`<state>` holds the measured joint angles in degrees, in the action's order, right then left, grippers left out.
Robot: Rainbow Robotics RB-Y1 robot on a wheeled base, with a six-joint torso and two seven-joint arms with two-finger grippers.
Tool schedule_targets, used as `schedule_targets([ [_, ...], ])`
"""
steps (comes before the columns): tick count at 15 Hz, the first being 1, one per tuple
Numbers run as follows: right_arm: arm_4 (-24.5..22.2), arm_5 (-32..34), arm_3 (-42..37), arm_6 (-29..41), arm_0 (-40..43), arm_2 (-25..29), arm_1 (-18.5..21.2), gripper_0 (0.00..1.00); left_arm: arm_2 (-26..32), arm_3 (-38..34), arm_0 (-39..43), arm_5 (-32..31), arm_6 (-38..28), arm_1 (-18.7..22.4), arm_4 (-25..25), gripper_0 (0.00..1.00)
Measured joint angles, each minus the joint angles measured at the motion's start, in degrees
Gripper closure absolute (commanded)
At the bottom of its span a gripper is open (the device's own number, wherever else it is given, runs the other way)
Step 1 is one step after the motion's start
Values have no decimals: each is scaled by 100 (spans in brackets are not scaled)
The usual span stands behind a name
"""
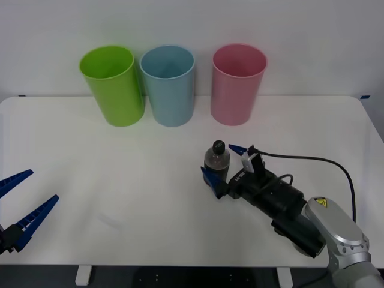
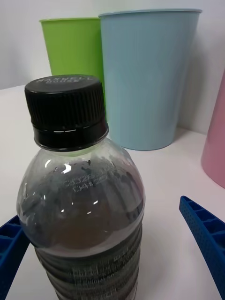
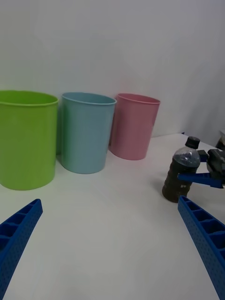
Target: Grasp the object on the table and drop it into the matching bin: aluminum can to the light blue bin, PET bottle to the pink bin.
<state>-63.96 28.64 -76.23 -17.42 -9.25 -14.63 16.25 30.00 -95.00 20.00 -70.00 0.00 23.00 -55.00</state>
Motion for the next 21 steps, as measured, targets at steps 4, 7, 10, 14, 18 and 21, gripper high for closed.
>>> schedule_targets([
  [4, -2, -44, -4, -29, -7, -49, -8, 100, 0, 0, 0, 0, 0, 0, 0, 0],
  [7, -2, -66, 1, -55, -7, -49, -8, 100, 0, 0, 0, 0, 0, 0, 0, 0],
  [10, -1, -69, -3, -40, -7, -49, -8, 100, 0, 0, 0, 0, 0, 0, 0, 0],
  [14, -1, -69, -2, -17, -19, -46, -8, 100, 0, 0, 0, 0, 0, 0, 0, 0],
  [18, -2, -65, -4, -16, -23, -29, -8, 100, 0, 0, 0, 0, 0, 0, 0, 0],
  [21, -2, -56, -80, 29, -14, 5, 10, 100, 0, 0, 0, 0, 0, 0, 0, 0],
])
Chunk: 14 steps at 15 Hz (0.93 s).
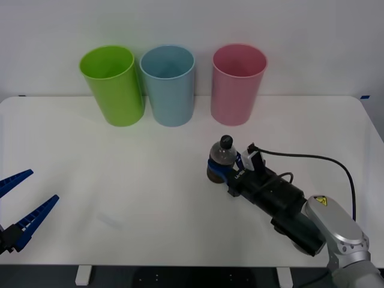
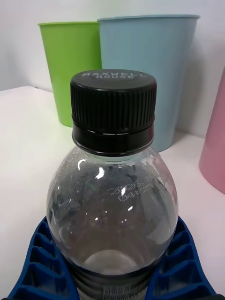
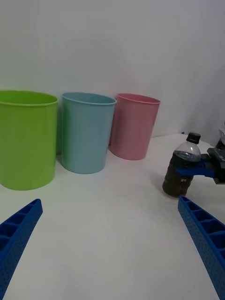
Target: Grasp the object on the table and drop it into the matching bin: aluminum can to the light blue bin, PET bottle to the pink bin.
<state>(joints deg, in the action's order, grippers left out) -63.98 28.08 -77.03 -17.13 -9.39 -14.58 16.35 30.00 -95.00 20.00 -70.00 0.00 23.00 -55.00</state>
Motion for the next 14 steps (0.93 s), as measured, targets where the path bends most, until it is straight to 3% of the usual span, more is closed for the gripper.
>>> schedule_targets([
  [5, -68, -41, -488, 767, 31, 26, 170, 100, 0, 0, 0, 0, 0, 0, 0, 0],
  [14, -71, 0, -1823, 2409, 35, 451, 937, 100, 0, 0, 0, 0, 0, 0, 0, 0],
])
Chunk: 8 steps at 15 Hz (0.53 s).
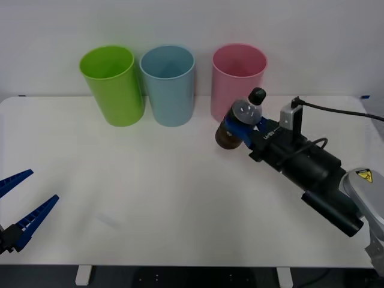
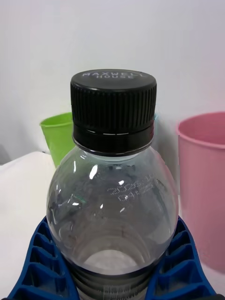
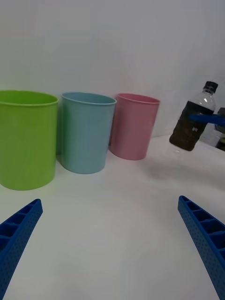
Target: Grasp the object on the table and drop it into the matching bin: aluminum can to the light blue bin, PET bottle to the pink bin.
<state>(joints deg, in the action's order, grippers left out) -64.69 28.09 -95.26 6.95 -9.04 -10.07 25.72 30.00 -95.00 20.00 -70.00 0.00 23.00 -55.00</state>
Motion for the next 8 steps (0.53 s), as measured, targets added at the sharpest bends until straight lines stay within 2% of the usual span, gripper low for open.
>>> schedule_targets([
  [8, 1, -51, -926, 1481, -6, 397, 1174, 100, 0, 0, 0, 0, 0, 0, 0, 0],
])
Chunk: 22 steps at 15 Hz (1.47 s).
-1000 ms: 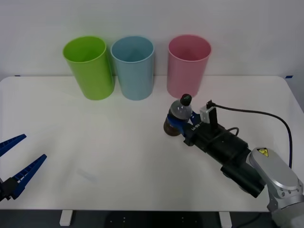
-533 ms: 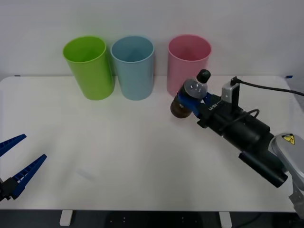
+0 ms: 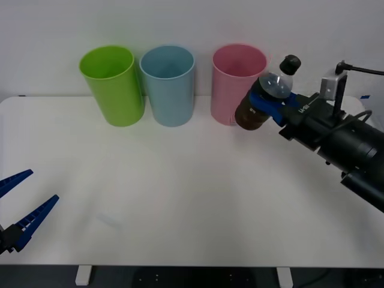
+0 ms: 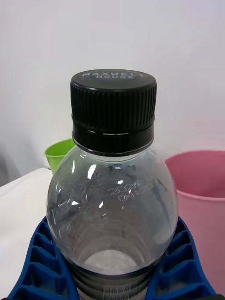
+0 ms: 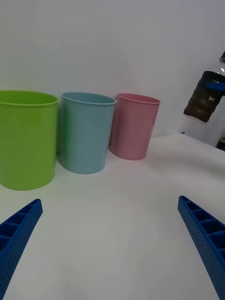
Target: Grasp the object on the table and drop it into the matching bin: aluminum can to the light blue bin, PET bottle to the pink bin.
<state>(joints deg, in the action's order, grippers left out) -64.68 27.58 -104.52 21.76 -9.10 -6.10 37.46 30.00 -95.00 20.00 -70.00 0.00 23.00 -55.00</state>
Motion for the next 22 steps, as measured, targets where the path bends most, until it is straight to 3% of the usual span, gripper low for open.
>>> schedule_targets([
  [7, 791, 52, 2, 26, -461, 50, 1035, 100, 0, 0, 0, 0, 0, 0, 0, 0],
  [10, 1007, 557, 576, -6, -952, 19, 1208, 100, 0, 0, 0, 0, 0, 0, 0, 0],
  [13, 1009, 987, 1418, -33, -1680, -130, 1147, 100, 0, 0, 0, 0, 0, 0, 0, 0],
  [16, 886, 1013, 2082, -55, -2220, -313, 928, 100, 0, 0, 0, 0, 0, 0, 0, 0],
  [22, -4, 1014, 3668, -77, -3437, -323, 28, 100, 0, 0, 0, 0, 0, 0, 0, 0],
])
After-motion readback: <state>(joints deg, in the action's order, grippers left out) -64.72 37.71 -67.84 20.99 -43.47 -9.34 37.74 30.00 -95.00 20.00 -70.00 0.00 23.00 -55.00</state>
